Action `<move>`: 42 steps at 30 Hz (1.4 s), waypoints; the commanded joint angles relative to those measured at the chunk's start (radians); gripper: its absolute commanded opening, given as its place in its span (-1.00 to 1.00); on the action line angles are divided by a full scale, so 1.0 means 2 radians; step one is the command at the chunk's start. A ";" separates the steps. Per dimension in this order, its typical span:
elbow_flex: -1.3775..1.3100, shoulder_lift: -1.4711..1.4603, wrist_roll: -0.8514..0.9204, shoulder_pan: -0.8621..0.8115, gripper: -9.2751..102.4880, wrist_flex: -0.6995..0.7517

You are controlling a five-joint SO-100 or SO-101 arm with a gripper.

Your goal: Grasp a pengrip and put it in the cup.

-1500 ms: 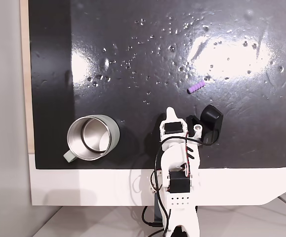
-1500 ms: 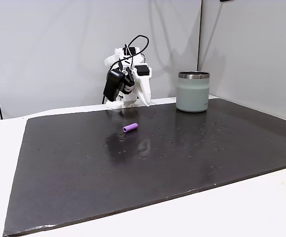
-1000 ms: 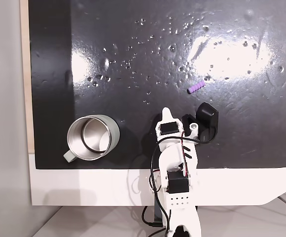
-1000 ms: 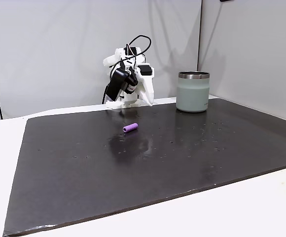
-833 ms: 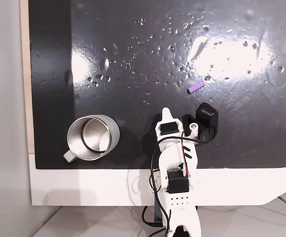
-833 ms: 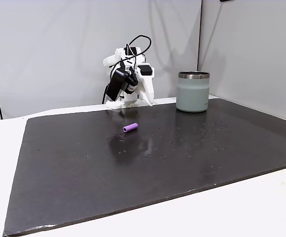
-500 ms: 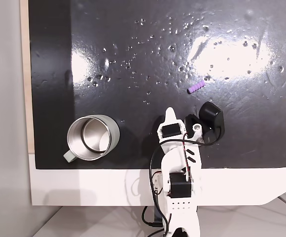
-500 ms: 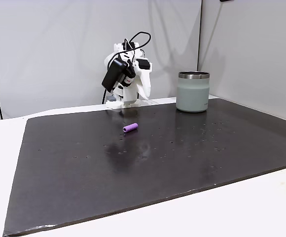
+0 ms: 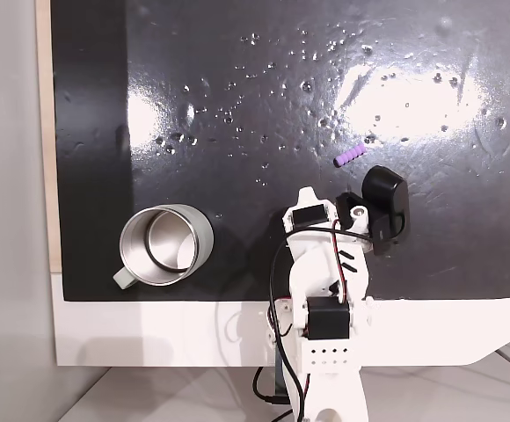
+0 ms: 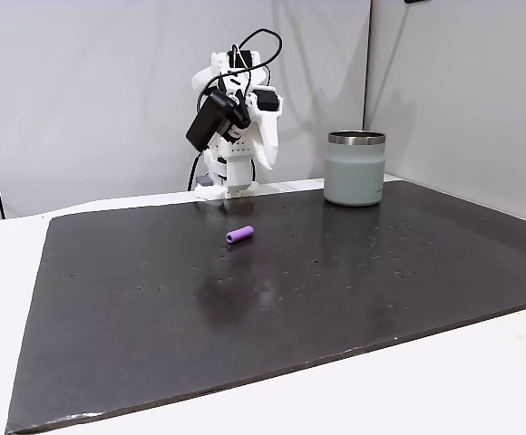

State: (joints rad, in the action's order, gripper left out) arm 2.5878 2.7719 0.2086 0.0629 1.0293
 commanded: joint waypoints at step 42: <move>-0.234 -0.432 0.153 -0.119 -0.52 0.004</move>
State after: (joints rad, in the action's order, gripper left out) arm 2.1890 1.9190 0.4663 -0.1365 1.0293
